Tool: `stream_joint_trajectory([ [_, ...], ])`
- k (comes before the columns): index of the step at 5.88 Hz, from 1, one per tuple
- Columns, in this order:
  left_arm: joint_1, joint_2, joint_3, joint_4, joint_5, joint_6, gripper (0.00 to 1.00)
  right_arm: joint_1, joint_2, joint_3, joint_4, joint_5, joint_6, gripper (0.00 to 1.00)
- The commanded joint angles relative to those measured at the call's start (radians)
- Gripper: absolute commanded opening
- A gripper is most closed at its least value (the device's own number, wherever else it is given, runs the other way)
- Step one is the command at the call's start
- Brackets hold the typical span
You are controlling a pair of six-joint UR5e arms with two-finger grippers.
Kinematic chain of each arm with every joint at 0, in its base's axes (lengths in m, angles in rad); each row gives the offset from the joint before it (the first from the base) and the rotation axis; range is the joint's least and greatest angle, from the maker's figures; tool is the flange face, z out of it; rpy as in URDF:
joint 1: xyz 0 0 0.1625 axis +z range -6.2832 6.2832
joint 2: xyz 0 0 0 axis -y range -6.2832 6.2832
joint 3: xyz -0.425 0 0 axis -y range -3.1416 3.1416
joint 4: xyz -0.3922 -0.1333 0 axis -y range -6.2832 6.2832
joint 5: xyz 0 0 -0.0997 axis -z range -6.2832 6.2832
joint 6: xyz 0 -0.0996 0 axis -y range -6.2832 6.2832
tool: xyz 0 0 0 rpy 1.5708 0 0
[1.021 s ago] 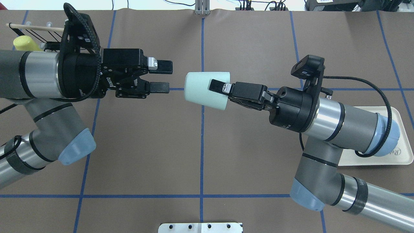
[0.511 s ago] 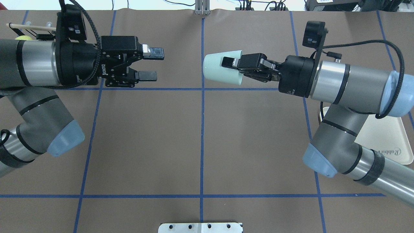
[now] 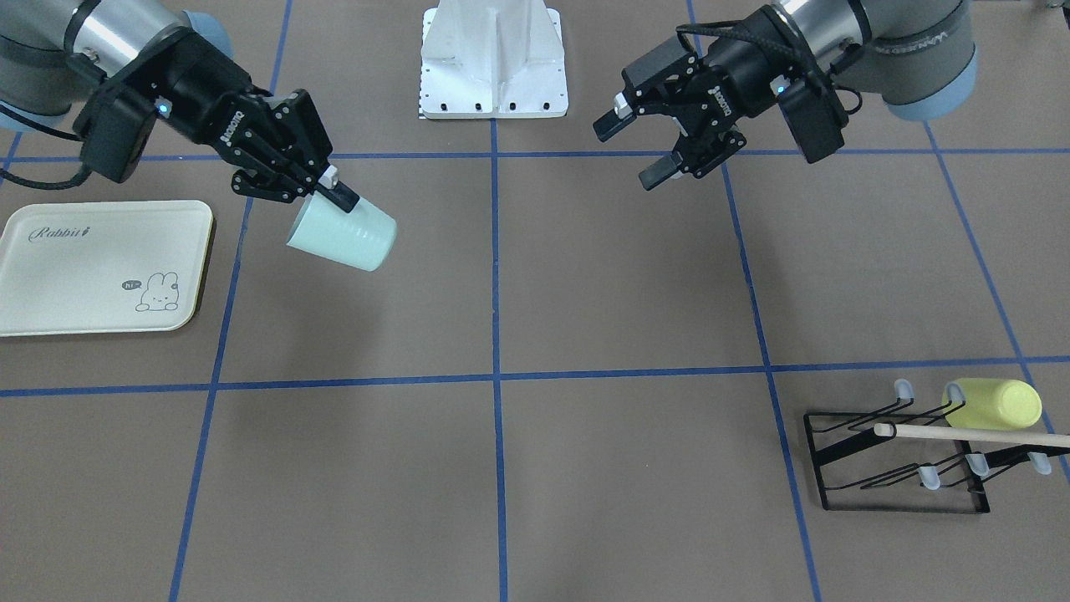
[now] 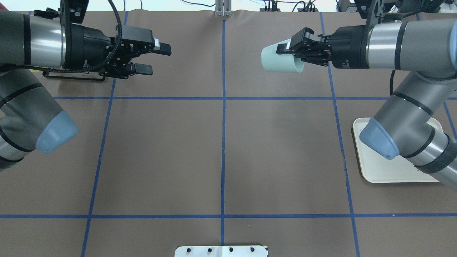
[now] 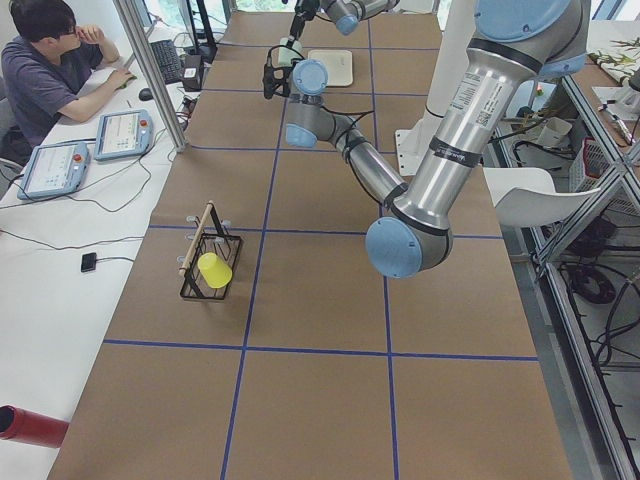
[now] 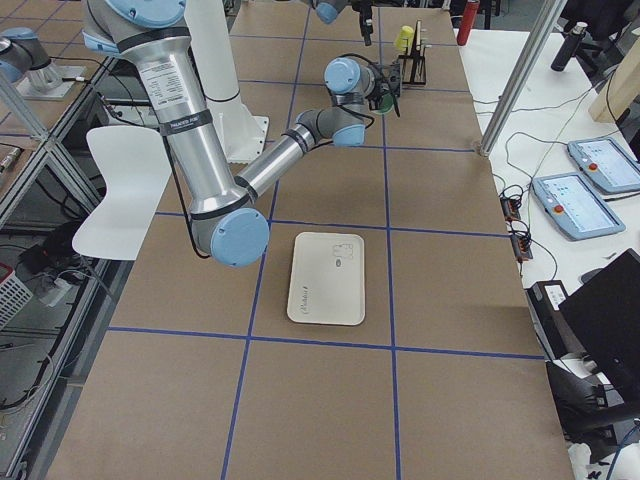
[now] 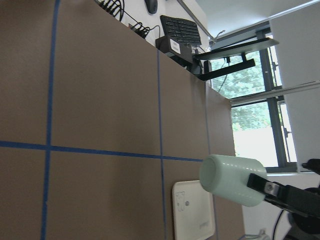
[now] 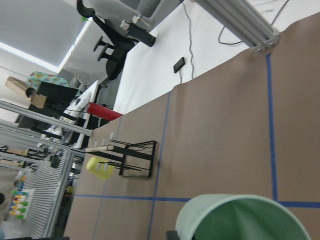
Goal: Left arm grabs green cup and hands to right arm on tray
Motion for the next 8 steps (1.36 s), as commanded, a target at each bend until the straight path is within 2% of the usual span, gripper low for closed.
stream_joint_trajectory([
  [1, -0.045, 0.003, -0.058, 0.368, -0.029, 0.307, 1.00, 0.058, -0.010, 0.112, -0.362, 0.046, -0.150, 0.00],
  [2, -0.066, 0.014, -0.087, 0.538, -0.021, 0.462, 1.00, 0.065, -0.031, 0.183, -0.566, 0.044, -0.268, 0.00],
  [3, -0.097, 0.043, -0.116, 0.657, -0.021, 0.620, 1.00, 0.073, -0.062, 0.249, -0.765, 0.043, -0.447, 0.00],
  [4, -0.144, 0.079, -0.141, 0.734, -0.019, 0.787, 1.00, 0.082, -0.068, 0.306, -0.966, 0.031, -0.573, 0.00],
  [5, -0.205, 0.156, -0.152, 0.774, -0.021, 1.012, 1.00, 0.087, -0.087, 0.344, -1.111, 0.008, -0.720, 0.00],
  [6, -0.286, 0.241, -0.150, 0.779, -0.032, 1.235, 1.00, 0.082, -0.150, 0.363, -1.175, -0.036, -0.815, 0.00],
  [7, -0.331, 0.282, -0.147, 0.827, -0.032, 1.317, 1.00, 0.079, -0.230, 0.372, -1.171, -0.043, -0.902, 0.00],
  [8, -0.392, 0.294, -0.152, 0.901, -0.032, 1.434, 1.00, 0.078, -0.261, 0.372, -1.169, -0.040, -0.910, 0.00],
])
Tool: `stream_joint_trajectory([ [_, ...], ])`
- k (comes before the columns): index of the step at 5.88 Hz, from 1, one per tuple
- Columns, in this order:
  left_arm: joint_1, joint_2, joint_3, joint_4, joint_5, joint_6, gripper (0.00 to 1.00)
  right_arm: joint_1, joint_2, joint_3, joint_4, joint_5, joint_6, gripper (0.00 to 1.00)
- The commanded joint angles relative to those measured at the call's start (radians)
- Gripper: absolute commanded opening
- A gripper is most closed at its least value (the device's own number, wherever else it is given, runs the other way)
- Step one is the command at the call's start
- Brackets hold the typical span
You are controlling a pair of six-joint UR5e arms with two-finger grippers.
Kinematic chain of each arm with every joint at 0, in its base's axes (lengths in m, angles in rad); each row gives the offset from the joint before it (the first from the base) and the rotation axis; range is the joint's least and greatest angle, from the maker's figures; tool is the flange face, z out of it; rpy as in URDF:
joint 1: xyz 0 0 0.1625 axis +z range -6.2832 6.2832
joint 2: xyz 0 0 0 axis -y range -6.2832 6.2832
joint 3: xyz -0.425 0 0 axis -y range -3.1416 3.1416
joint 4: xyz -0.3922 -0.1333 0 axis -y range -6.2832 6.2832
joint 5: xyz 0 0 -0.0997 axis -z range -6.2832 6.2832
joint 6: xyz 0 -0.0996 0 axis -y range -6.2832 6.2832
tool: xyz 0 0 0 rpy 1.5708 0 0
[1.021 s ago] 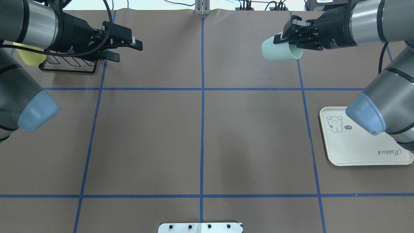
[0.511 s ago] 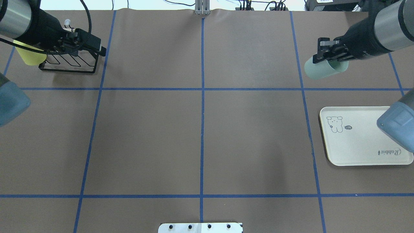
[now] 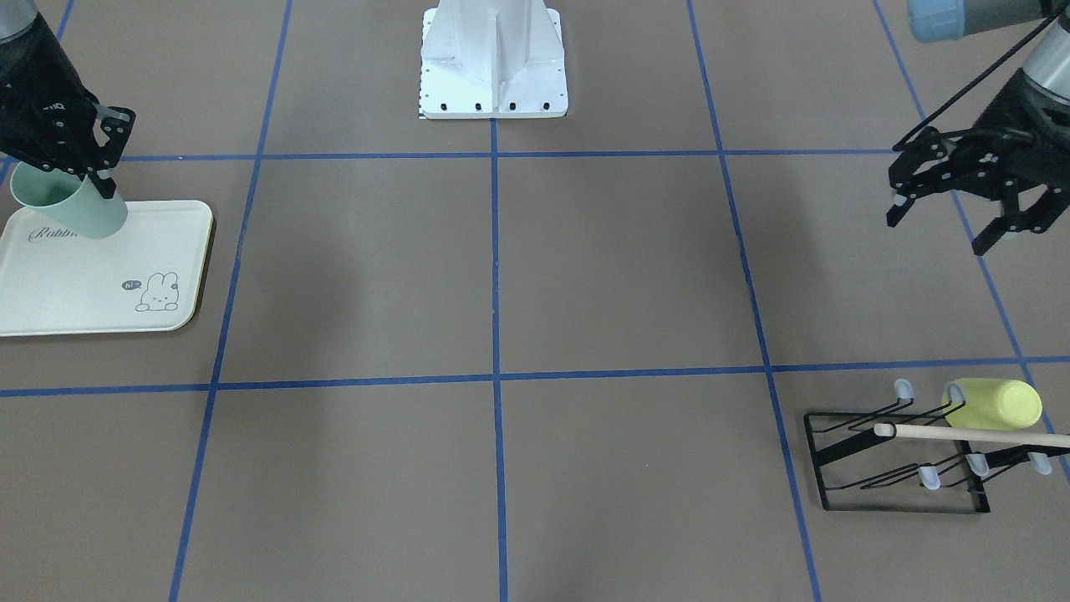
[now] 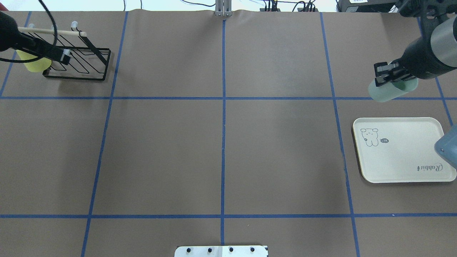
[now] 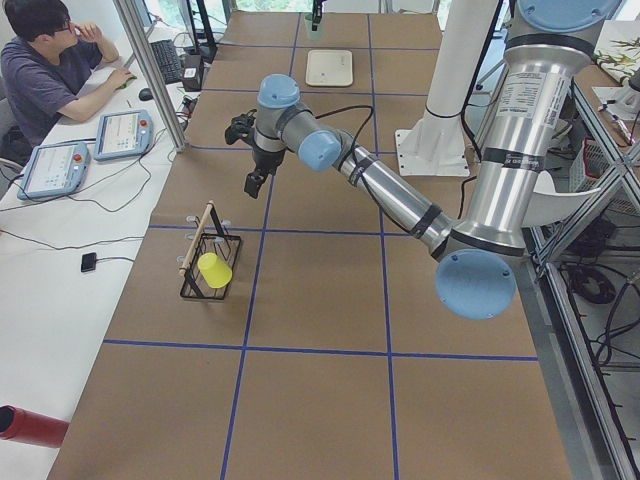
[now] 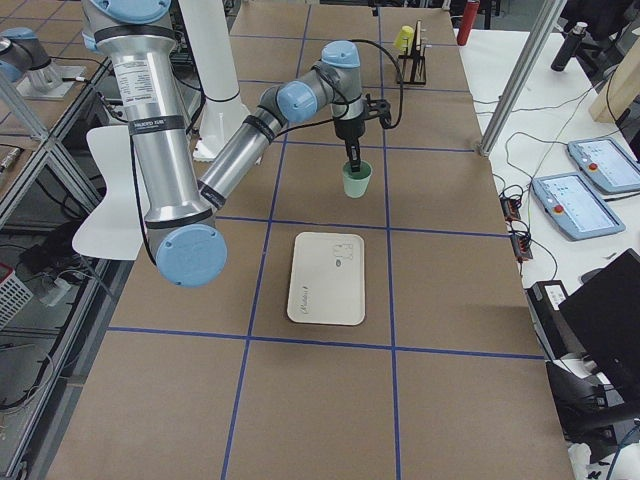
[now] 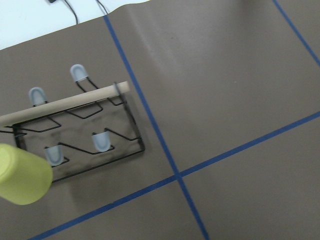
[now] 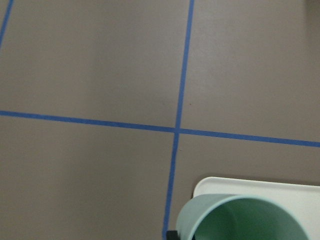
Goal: Left arm grabs green cup and hands to right arm on tray
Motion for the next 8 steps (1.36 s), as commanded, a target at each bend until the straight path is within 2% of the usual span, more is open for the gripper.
stream_joint_trajectory([
  [1, -0.097, 0.044, 0.005, 0.103, 0.004, 0.205, 1.00, -0.005, -0.095, 0.002, 0.048, -0.002, -0.038, 0.00],
  [3, -0.169, 0.098, 0.072, 0.104, 0.019, 0.335, 1.00, -0.017, -0.279, -0.072, 0.350, 0.001, -0.026, 0.00],
  [4, -0.201, 0.099, 0.138, 0.105, 0.018, 0.365, 1.00, -0.034, -0.330, -0.155, 0.555, -0.004, 0.013, 0.00],
  [5, -0.207, 0.101, 0.195, 0.107, 0.012, 0.367, 1.00, -0.086, -0.359, -0.245, 0.719, -0.062, 0.088, 0.00],
  [6, -0.253, 0.101, 0.258, 0.088, 0.010, 0.382, 1.00, -0.139, -0.364, -0.298, 0.782, -0.097, 0.142, 0.00],
  [7, -0.305, 0.108, 0.311, 0.105, 0.007, 0.414, 1.00, -0.214, -0.368, -0.300, 0.791, -0.166, 0.217, 0.00],
  [8, -0.333, 0.125, 0.317, 0.105, 0.005, 0.414, 1.00, -0.288, -0.373, -0.301, 0.811, -0.230, 0.297, 0.00],
])
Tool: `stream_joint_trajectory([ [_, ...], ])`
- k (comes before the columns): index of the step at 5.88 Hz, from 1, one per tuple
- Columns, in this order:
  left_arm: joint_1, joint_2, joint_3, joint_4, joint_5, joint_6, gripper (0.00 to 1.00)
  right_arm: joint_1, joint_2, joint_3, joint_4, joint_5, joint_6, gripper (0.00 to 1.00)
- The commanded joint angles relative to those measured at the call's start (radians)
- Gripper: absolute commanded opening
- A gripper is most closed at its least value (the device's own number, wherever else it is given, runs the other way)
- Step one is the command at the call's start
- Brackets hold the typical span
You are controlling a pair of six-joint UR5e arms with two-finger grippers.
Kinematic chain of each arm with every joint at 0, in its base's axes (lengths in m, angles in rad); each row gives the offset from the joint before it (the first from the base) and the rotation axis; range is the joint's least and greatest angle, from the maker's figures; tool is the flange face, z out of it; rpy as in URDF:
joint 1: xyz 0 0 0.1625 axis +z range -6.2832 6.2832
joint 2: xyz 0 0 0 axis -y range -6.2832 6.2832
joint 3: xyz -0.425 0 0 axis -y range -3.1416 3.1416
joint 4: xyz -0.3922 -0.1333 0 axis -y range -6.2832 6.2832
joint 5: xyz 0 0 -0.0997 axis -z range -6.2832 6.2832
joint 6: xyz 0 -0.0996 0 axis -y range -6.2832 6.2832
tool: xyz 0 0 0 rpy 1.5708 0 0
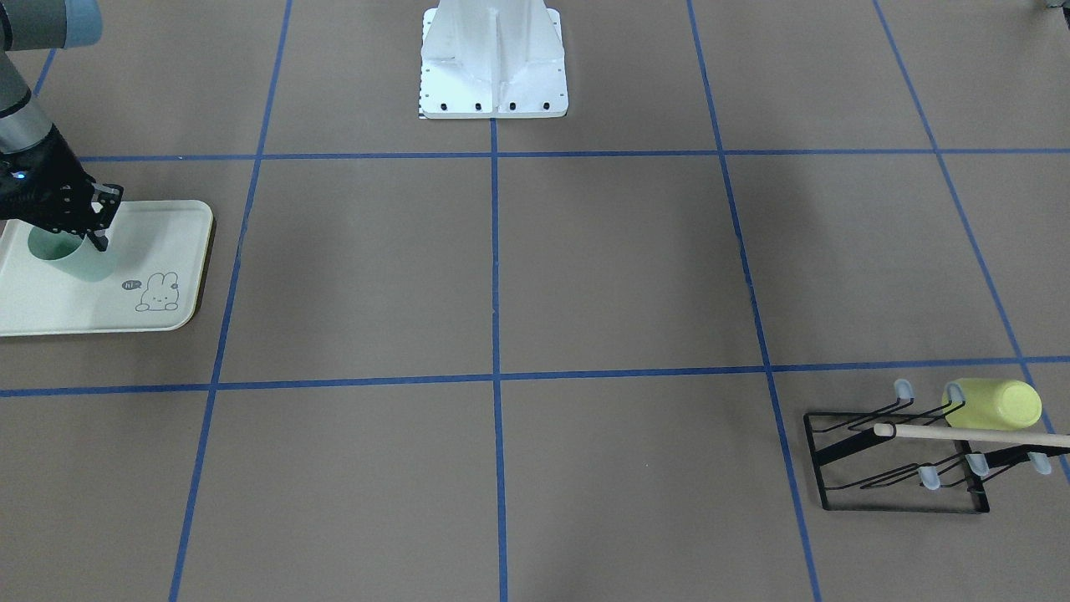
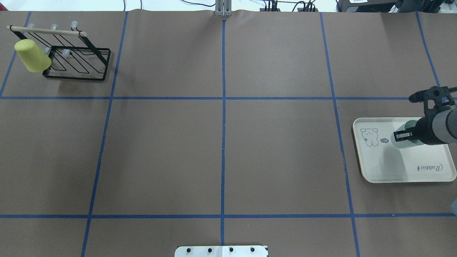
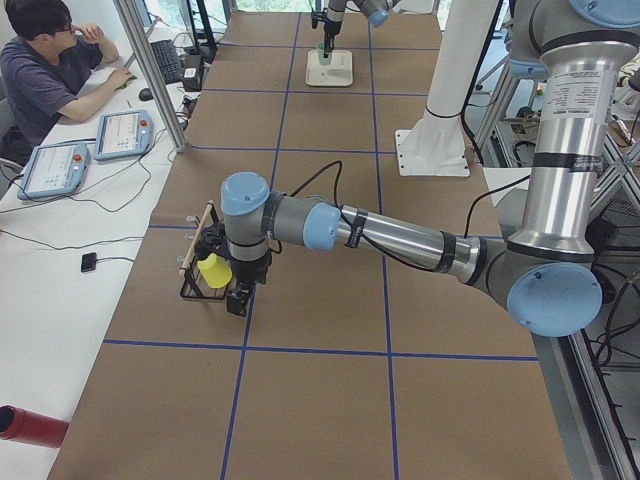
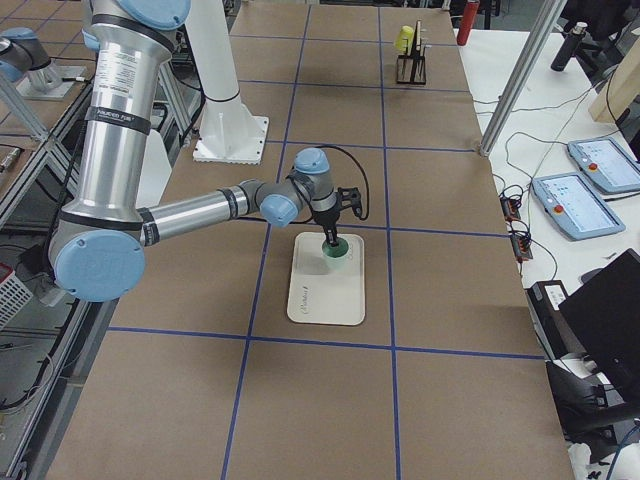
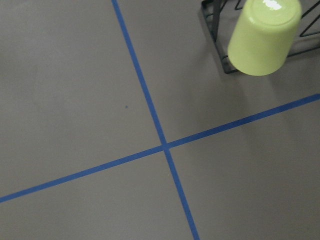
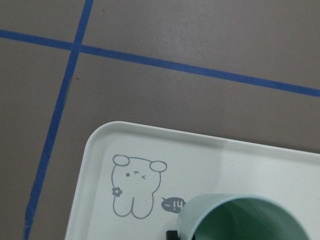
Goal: Left arm grabs green cup and hands to right arm on tray
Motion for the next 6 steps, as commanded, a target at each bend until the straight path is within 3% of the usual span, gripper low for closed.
stream_joint_trajectory([
  [1, -0.032, 0.017, 0.023, 0.001, -0.034, 0.007, 1.00, -0.087, -0.017, -0.008, 0.023, -0.065, 0.078, 0.00],
  [2, -0.030, 0.018, 0.023, 0.001, -0.046, 0.007, 1.00, -0.088, -0.013, -0.006, 0.023, -0.059, 0.069, 0.96],
  [3, -0.030, 0.018, 0.025, 0.000, -0.051, 0.006, 1.00, -0.080, -0.007, 0.036, 0.015, -0.027, 0.061, 1.00],
  [5, -0.032, 0.024, 0.030, -0.011, -0.079, 0.007, 1.00, 0.131, -0.007, 0.052, -0.029, 0.182, -0.080, 1.00],
  [6, -0.030, 0.048, 0.027, -0.011, -0.079, 0.007, 1.00, 0.217, 0.040, 0.050, -0.120, 0.220, -0.206, 1.00],
])
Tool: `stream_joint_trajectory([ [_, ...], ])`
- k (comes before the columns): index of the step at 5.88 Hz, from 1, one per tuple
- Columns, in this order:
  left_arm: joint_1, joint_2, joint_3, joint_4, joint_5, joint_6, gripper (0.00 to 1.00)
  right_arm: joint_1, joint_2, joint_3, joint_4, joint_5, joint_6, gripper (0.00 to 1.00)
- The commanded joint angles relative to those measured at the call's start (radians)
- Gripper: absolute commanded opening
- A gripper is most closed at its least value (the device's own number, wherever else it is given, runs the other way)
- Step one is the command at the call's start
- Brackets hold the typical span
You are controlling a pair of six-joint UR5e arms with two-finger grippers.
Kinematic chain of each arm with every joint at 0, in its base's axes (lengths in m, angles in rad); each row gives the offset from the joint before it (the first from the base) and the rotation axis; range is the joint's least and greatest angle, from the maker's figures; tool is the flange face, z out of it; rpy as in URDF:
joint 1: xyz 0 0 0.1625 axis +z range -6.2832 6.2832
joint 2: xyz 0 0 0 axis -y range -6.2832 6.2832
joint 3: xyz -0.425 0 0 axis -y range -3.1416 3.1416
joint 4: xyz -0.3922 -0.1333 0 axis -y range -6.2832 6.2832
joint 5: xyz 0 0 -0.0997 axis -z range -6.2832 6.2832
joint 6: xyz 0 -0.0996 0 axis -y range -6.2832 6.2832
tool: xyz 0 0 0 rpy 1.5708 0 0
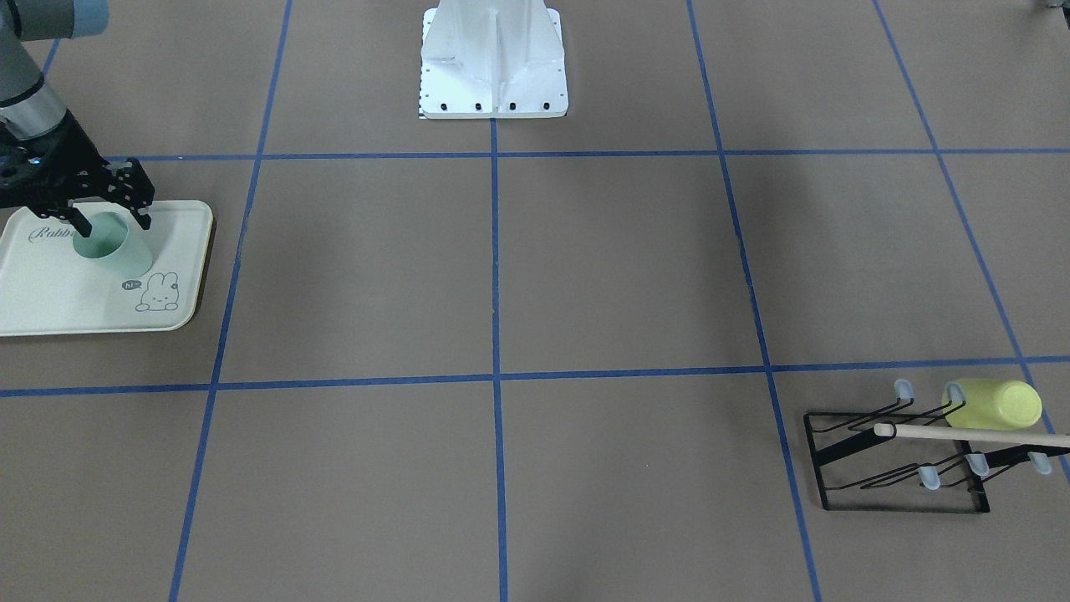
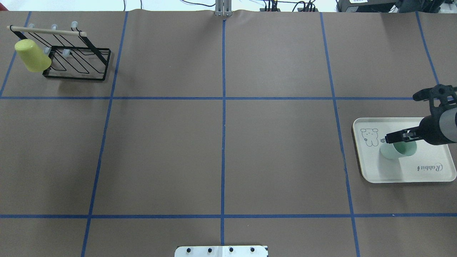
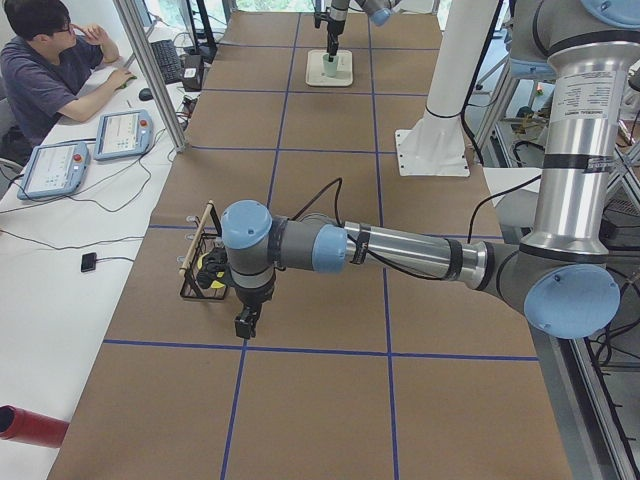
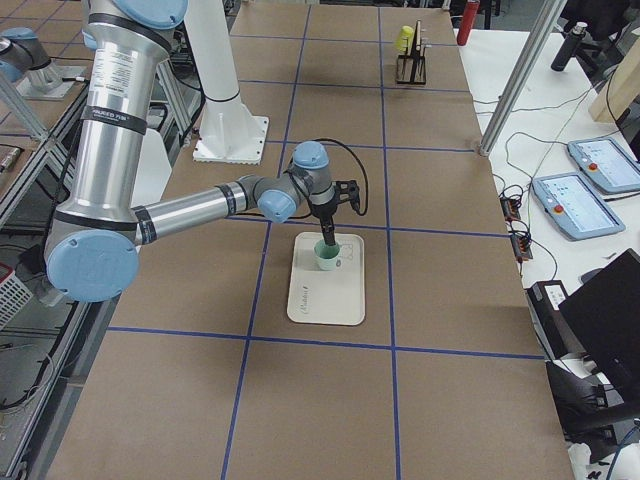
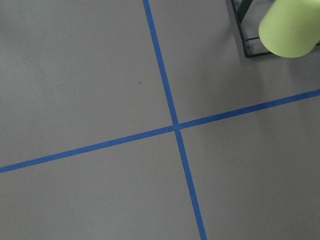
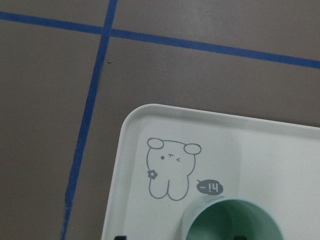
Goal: Left arm grabs green cup and hands to right arm on tray
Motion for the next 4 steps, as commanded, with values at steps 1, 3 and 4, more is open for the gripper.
stream_joint_trajectory([
  [1, -0.001, 0.029, 0.000, 0.006, -0.031, 0.000, 1.00, 0.188, 0.101, -0.007, -0.239, 0.104, -0.299, 1.00],
  [3, -0.016, 0.098, -0.030, -0.007, -0.036, -0.007, 1.00, 0.413, 0.120, -0.091, -0.348, 0.242, -0.661, 1.00],
  [4, -0.018, 0.104, -0.053, 0.000, -0.031, -0.012, 1.00, 0.516, 0.106, -0.178, -0.347, 0.265, -0.800, 1.00],
])
